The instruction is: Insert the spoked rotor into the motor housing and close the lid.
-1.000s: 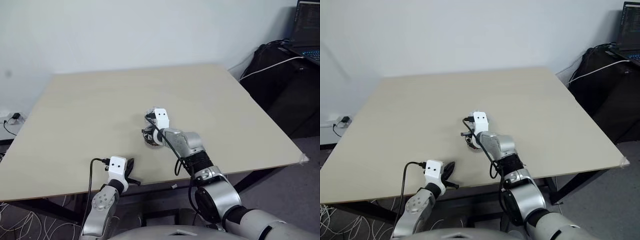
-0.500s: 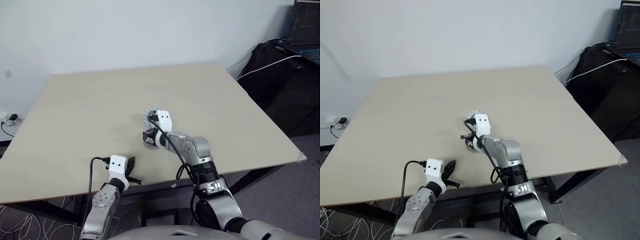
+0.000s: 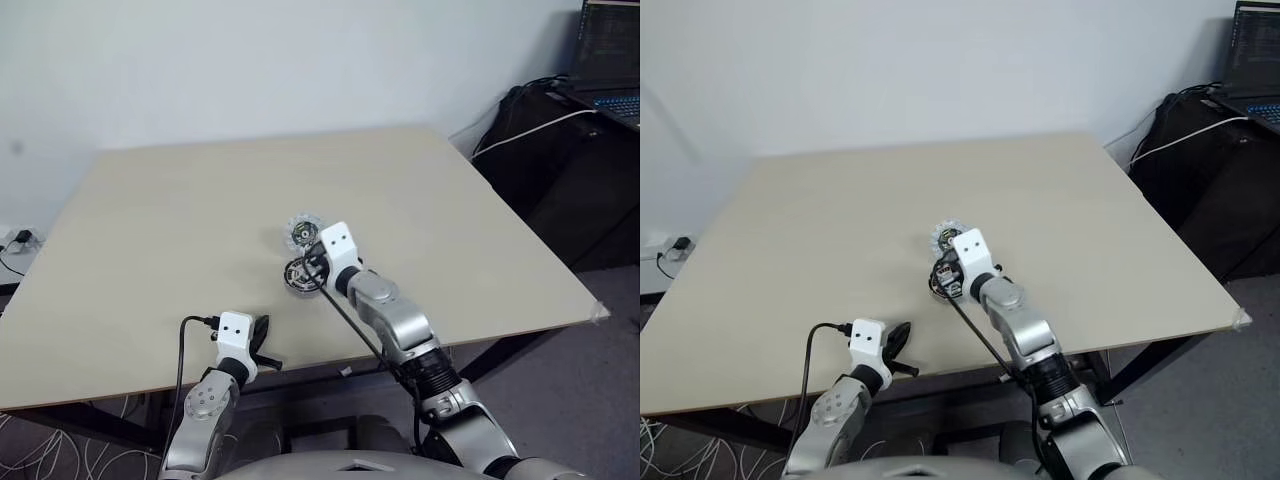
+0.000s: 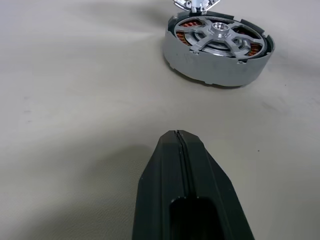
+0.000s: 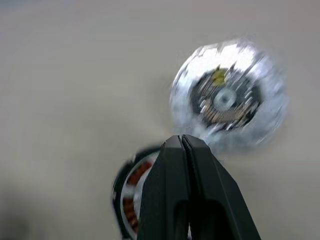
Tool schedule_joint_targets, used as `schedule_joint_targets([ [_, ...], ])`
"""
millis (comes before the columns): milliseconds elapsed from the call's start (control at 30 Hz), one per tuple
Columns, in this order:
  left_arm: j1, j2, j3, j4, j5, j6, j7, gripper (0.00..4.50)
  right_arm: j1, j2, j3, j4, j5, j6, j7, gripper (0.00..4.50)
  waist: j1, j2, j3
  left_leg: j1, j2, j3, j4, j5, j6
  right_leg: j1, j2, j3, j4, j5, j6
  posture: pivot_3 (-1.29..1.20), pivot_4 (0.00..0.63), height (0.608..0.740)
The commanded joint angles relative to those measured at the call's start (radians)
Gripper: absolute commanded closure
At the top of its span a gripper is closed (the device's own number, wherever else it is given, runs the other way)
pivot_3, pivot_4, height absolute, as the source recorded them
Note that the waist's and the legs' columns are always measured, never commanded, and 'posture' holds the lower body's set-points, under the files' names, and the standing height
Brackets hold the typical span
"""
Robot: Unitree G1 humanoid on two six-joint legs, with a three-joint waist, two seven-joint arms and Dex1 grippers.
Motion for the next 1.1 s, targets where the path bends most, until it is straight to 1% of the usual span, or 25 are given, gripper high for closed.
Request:
schedule_joint_targets([
  [33,-0.009,0.001,0.0,-0.034,-0.002,-0.009,-0.002,4.5,-0.08,0.03,-0.004,0.096,-0.033,-0.063,0.007,4.43,0.0,0.0,0.0,0.0,0.0,0.0,0.0,0.0,0.0,0.0,0.0,0.0,0.0,0.0,0.0,0.0,0.0,0.74],
  [233,0.003,-0.002,0.005,-0.042,0.0,-0.014,0.01,4.5,-0.154,0.065,-0.033,0.256,-0.044,-0.089,0.025,4.43,0.001,0.0,0.0,0.0,-0.001,0.0,0.0,0.0,0.0,0.0,0.0,0.0,0.0,0.006,-0.001,0.0,0.0,0.74],
  [433,0.006,-0.007,0.005,-0.043,-0.001,-0.017,0.017,4.5,-0.159,0.064,-0.049,0.354,-0.058,-0.065,0.032,4.43,0.0,0.0,0.0,0.0,-0.001,-0.001,0.0,0.0,0.0,0.0,0.0,0.0,0.0,0.006,-0.001,0.0,0.0,0.74],
  [533,0.007,-0.007,0.003,-0.042,-0.003,-0.018,0.017,4.5,-0.146,0.058,-0.057,0.343,-0.058,-0.043,0.037,4.43,0.0,0.0,0.0,0.001,-0.001,-0.001,0.0,0.0,0.0,0.001,0.0,0.0,0.0,0.006,-0.001,0.0,0.0,0.74],
  [600,0.005,-0.007,0.0,-0.04,-0.003,-0.018,0.016,4.5,-0.135,0.045,-0.046,0.289,-0.058,-0.057,0.072,4.43,0.001,0.0,0.0,0.001,-0.001,-0.001,0.0,0.0,0.0,0.001,0.0,0.0,0.0,0.005,-0.001,0.0,0.0,0.74],
  [667,0.003,-0.008,-0.001,-0.038,-0.003,-0.018,0.015,4.5,-0.128,0.021,-0.023,0.21,-0.06,-0.085,0.126,4.43,0.001,0.0,0.0,0.001,-0.001,-0.001,0.0,0.0,0.0,0.002,0.0,0.0,0.0,0.005,-0.001,0.0,0.0,0.74],
  [700,0.002,-0.008,-0.001,-0.037,-0.004,-0.017,0.014,4.5,-0.132,-0.011,0.002,0.156,-0.066,-0.091,0.181,4.43,0.0,0.0,0.0,0.001,-0.001,-0.001,0.0,0.0,0.0,0.002,0.0,0.0,0.0,0.005,-0.001,0.0,0.0,0.74],
  [767,0.0,-0.009,-0.002,-0.034,-0.005,-0.017,0.013,4.5,-0.148,-0.078,0.052,0.077,-0.087,-0.097,0.276,4.01,0.0,0.001,0.001,0.0,-0.001,0.0,0.001,0.0,0.0,0.001,0.0,0.0,0.0,0.004,0.0,0.0,0.0,0.74],
  [800,-0.001,-0.01,-0.003,-0.032,-0.005,-0.017,0.012,4.5,-0.158,-0.111,0.074,0.053,-0.098,-0.092,0.316,3.81,0.0,0.001,0.001,0.0,-0.001,0.0,0.001,0.0,0.0,0.0,0.0,0.0,-0.001,0.003,0.003,0.0,0.0,0.74],
  [867,-0.004,-0.012,-0.005,-0.029,-0.006,-0.018,0.012,4.5,-0.179,-0.162,0.106,0.028,-0.122,-0.079,0.371,3.24,-0.001,0.001,0.001,0.0,-0.001,0.0,0.001,0.0,0.0,0.001,0.0,0.0,0.0,0.002,0.004,0.0,0.0,0.74],
  [933,-0.006,-0.014,-0.006,-0.026,-0.007,-0.018,0.012,4.5,-0.198,-0.198,0.132,0.02,-0.146,-0.077,0.414,2.54,0.001,0.0,0.0,0.001,0.0,-0.001,0.001,0.0,0.0,0.001,0.0,0.0,0.0,0.002,0.004,0.0,0.0,0.74],
  [1000,-0.007,-0.019,-0.006,-0.023,-0.009,-0.02,0.014,4.5,-0.235,-0.256,0.195,0.03,-0.202,-0.107,0.491,1.93,0.002,0.0,0.0,0.001,0.0,-0.001,0.001,0.0,0.0,0.002,0.0,-0.001,0.0,0.002,0.003,0.0,0.0,0.74],
  [1100,-0.008,-0.028,-0.003,-0.017,-0.011,-0.023,0.018,4.5,-0.297,-0.322,0.288,0.063,-0.282,-0.168,0.596,1.93,0.006,0.0,0.001,0.001,-0.001,0.0,0.001,0.0,0.0,0.002,0.0,-0.001,-0.001,0.002,0.003,0.0,0.0,0.74],
])
